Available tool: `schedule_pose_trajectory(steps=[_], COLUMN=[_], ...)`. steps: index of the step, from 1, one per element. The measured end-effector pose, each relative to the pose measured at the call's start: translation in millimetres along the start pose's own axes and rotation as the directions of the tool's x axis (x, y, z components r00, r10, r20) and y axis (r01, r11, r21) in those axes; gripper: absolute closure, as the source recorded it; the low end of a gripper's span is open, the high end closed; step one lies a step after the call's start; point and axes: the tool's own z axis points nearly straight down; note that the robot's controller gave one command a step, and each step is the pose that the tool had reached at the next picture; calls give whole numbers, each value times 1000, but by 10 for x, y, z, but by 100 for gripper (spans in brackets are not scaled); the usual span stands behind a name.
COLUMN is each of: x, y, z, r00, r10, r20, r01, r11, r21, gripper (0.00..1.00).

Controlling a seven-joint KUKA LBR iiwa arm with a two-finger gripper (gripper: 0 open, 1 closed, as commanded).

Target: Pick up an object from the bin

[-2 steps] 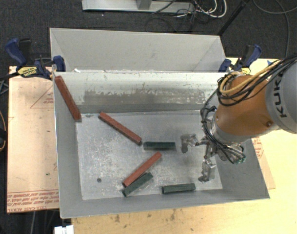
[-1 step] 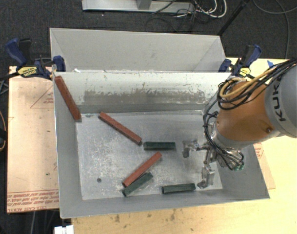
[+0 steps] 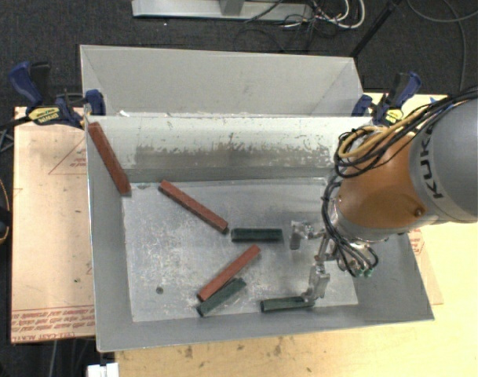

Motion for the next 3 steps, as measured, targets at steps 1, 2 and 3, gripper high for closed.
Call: schedule_pose_trajectory(steps=[1,2,3], x=[216,216,217], y=[-126,-126,24], z=[294,294,-374], r00=[969,969,968], r10=[-247,-248,-250], r20=[2,2,-6], r01=[247,248,250], r11=[969,969,968], r21=[1,2,-3], gripper=[100,100,100])
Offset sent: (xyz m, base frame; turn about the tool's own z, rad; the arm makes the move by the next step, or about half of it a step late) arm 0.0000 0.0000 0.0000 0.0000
